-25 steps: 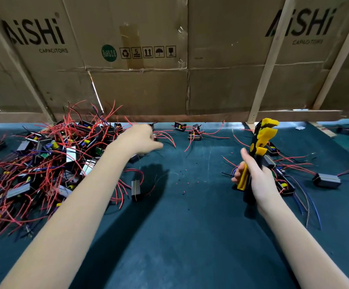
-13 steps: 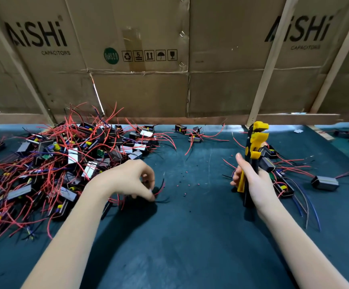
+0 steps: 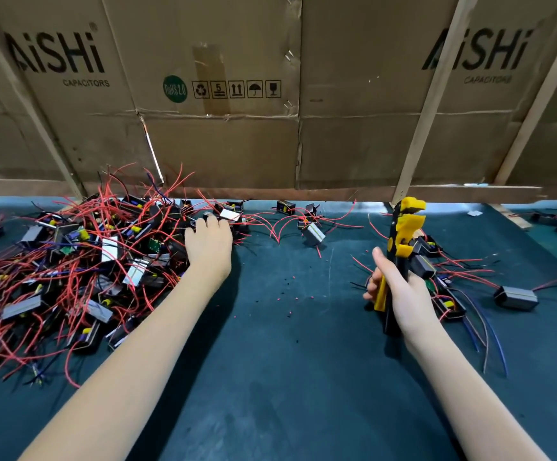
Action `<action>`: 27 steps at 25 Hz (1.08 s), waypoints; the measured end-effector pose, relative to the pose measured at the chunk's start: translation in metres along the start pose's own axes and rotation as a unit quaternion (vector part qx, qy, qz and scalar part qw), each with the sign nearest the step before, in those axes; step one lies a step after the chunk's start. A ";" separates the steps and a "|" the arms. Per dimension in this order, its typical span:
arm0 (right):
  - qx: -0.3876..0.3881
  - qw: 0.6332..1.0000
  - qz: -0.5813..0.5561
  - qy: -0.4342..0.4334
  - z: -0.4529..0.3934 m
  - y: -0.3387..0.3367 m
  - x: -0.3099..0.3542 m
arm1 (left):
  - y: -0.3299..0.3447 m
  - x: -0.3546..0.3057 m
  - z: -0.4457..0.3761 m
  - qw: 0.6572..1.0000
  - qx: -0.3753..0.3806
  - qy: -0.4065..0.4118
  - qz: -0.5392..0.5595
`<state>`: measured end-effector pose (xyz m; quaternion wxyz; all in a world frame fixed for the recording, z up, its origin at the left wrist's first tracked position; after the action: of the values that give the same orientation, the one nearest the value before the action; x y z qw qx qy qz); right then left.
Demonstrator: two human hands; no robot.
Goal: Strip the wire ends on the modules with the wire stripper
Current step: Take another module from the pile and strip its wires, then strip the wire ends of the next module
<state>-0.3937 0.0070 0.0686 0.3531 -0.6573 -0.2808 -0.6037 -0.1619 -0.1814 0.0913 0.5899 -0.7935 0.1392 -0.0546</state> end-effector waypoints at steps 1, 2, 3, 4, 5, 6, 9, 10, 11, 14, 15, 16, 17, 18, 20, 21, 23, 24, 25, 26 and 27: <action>0.001 1.000 0.003 -0.001 0.000 0.000 0.001 | 0.001 0.000 0.001 1.000 -0.011 -0.009 0.017; 0.003 1.000 0.005 -0.002 0.001 0.001 0.001 | 0.001 0.000 0.002 0.999 -0.024 -0.025 0.038; 0.004 1.000 0.006 -0.003 0.002 0.001 0.002 | 0.001 0.000 0.002 0.998 -0.025 -0.036 0.051; 0.004 1.000 0.007 -0.003 0.002 0.001 0.002 | 0.002 0.002 0.002 0.998 -0.013 -0.044 0.051; 0.003 1.000 0.007 0.000 0.003 0.000 0.003 | 0.002 0.005 0.002 0.998 0.009 -0.044 0.042; 0.003 1.000 0.006 0.002 0.004 0.000 0.003 | 0.000 0.008 0.002 0.998 0.031 -0.036 0.037; 0.006 1.000 0.004 0.006 0.004 0.000 0.005 | -0.020 0.018 -0.001 0.977 0.001 -0.021 0.211; 0.006 1.000 0.006 0.006 0.004 0.000 0.005 | -0.031 0.020 0.000 0.949 -0.027 -0.023 0.314; 0.008 1.000 0.006 0.004 0.004 0.000 0.005 | -0.044 0.023 0.003 0.907 -0.052 -0.025 0.418; 0.010 1.000 0.004 0.000 0.005 0.001 0.005 | -0.088 0.025 0.015 0.806 -0.146 0.044 0.572; 0.009 1.000 0.006 0.000 0.004 0.001 0.004 | -0.100 0.022 0.021 0.812 -0.180 0.096 0.546; 0.007 1.000 0.009 0.001 0.004 0.001 0.004 | -0.109 0.017 0.031 0.824 -0.205 0.164 0.501; 0.007 1.000 0.012 0.002 0.004 0.001 0.004 | -0.112 0.008 0.042 0.836 -0.213 0.245 0.444; 0.009 1.000 0.012 0.002 0.004 0.000 0.004 | -0.109 -0.002 0.054 0.846 -0.198 0.318 0.380; 0.013 1.000 0.012 -0.003 0.005 0.000 0.004 | -0.084 -0.019 0.076 0.871 -0.117 0.392 0.272; 0.015 1.000 0.010 -0.005 0.006 0.000 0.004 | -0.068 -0.024 0.082 0.889 -0.058 0.387 0.237; 0.014 1.000 0.010 -0.009 0.006 -0.001 0.003 | -0.041 -0.026 0.091 0.915 0.046 0.346 0.201; 0.013 1.000 0.010 -0.010 0.006 0.000 0.003 | -0.033 -0.025 0.094 0.920 0.073 0.330 0.200; 0.012 1.000 0.012 -0.010 0.005 0.000 0.003 | -0.029 -0.023 0.097 0.917 0.074 0.325 0.221; 0.011 1.000 0.016 -0.010 0.005 0.000 0.003 | -0.028 -0.022 0.100 0.909 0.060 0.326 0.252; 0.011 1.000 0.022 -0.011 0.005 -0.001 0.003 | -0.028 -0.023 0.103 0.902 0.048 0.327 0.276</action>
<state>-0.3906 0.0115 0.0715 0.3703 -0.6656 -0.2768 -0.5859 -0.1533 -0.0730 0.0889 0.5400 -0.6314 0.5352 -0.1526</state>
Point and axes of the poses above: each hand's wrist, its own z-axis away from the middle knuckle, its own y-axis out of the palm, x = y × z, the point moved 2 cm from there along -z, towards the middle knuckle, and after that the axes turned 14 degrees about z, right-handed, at the moved point
